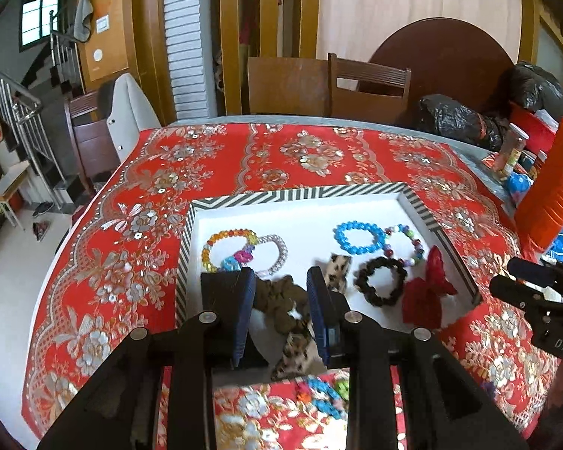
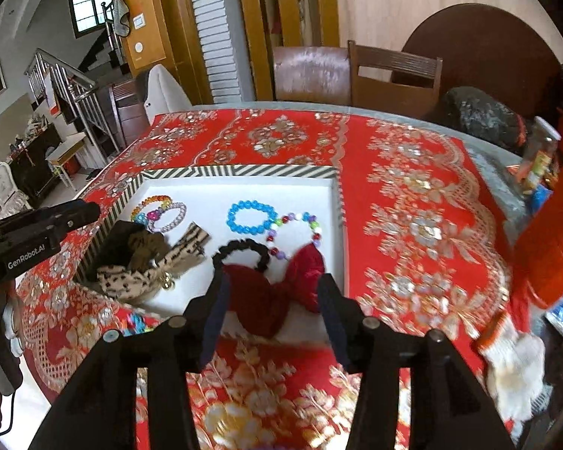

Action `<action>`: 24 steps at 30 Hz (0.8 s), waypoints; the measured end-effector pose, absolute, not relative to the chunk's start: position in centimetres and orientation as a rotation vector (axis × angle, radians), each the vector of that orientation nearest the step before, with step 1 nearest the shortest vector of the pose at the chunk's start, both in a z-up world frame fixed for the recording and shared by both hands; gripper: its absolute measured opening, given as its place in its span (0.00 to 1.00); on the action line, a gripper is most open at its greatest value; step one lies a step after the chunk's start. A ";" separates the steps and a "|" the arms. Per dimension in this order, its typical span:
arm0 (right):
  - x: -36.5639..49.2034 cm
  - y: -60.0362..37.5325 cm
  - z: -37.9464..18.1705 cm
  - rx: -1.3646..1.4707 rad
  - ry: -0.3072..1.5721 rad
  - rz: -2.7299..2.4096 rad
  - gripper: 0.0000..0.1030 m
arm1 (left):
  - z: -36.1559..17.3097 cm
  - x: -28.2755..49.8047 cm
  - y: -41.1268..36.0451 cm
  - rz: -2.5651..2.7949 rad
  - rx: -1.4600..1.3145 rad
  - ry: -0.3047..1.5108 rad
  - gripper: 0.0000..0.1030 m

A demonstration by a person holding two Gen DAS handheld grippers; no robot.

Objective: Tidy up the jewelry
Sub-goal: 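Withdraw both open tools from the tray toward the remaining bracelets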

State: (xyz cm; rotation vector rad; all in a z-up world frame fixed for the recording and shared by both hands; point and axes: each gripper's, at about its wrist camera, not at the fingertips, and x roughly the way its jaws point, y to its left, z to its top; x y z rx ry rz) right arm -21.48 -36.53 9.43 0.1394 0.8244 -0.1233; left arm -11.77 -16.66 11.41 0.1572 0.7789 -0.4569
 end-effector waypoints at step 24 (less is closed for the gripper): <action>-26.2 -35.0 8.3 0.168 0.820 -0.145 0.55 | 10.7 -18.1 -16.6 -0.433 0.174 0.768 0.29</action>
